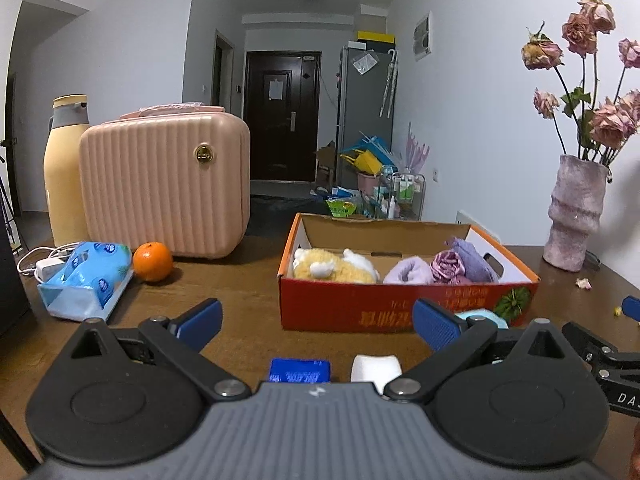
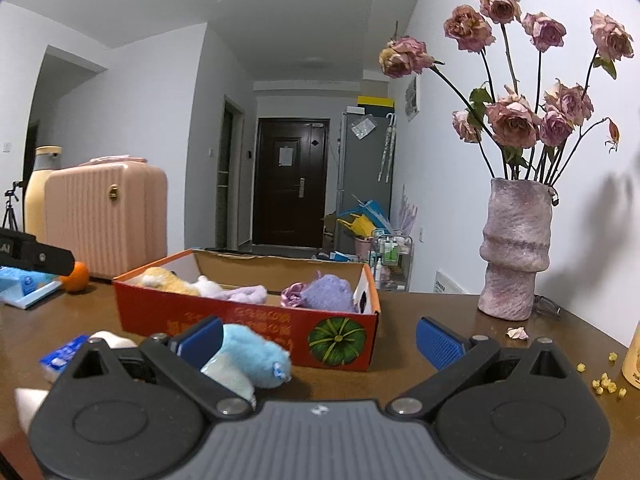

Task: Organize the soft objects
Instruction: 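Move both tools back toward the remaining items on the table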

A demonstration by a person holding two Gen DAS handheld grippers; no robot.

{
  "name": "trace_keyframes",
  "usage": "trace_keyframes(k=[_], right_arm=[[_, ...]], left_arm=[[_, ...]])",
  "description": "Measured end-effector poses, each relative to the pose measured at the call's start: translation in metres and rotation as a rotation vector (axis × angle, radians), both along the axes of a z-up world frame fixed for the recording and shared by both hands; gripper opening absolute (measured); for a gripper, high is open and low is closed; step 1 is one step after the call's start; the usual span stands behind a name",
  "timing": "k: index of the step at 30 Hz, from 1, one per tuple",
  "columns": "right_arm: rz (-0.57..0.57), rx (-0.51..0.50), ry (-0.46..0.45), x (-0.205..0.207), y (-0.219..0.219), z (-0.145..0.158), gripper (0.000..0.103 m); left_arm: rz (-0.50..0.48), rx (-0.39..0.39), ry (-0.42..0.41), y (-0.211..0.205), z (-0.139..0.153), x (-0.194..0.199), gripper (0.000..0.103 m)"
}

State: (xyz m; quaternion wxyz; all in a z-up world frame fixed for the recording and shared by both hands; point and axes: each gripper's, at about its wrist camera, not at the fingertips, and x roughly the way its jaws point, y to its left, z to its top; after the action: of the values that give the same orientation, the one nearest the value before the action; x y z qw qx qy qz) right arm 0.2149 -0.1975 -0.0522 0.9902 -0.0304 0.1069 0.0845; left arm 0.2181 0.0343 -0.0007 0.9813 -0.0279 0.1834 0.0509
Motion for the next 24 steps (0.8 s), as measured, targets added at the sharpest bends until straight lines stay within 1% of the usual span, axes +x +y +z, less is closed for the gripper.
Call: trace_keyframes(k=[16,20,24], right_arm=[[0.06,-0.01,0.013,-0.056,0.016,0.002,0.103],[0.069,-0.017,0.009,-0.068,0.022,0.002,0.103],[0.087,-0.008,0.023,-0.077,0.026,0.001,0.103]], left_arm=[[-0.061,0.054,0.018,0.003,-0.007,-0.062,0.103],[-0.078,0.054,0.025,0.008,-0.01,-0.073,0.103],[-0.088,0.048,0.033,0.014,-0.012,-0.082,0.103]])
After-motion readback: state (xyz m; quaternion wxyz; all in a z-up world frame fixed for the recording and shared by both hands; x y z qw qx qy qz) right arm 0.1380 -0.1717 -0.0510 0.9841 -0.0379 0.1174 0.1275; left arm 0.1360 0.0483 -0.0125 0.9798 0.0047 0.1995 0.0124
